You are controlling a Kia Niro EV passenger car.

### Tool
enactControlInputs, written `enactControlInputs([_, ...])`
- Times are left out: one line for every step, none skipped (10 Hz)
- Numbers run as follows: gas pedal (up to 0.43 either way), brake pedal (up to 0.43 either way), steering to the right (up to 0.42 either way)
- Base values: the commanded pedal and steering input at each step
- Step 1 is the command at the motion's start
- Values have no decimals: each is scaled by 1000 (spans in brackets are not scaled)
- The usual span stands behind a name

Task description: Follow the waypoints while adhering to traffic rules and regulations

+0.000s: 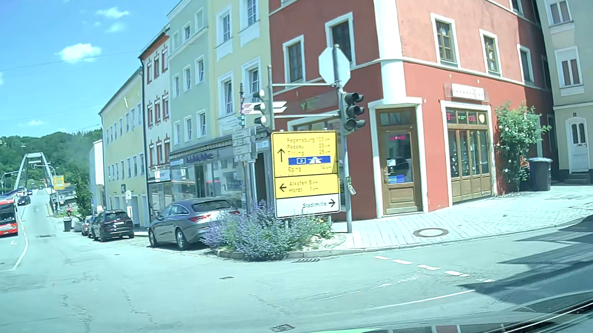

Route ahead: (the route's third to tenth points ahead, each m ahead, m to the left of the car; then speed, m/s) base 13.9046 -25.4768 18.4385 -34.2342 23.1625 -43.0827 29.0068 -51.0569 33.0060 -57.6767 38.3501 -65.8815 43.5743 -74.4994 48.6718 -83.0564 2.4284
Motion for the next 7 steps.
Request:
enactControlInputs([0,0,552])
enactControlInputs([0,0,561])
enactControlInputs([0,0,566])
enactControlInputs([0,0,569])
enactControlInputs([0,0,569])
enactControlInputs([0,0,569])
enactControlInputs([0,0,569])
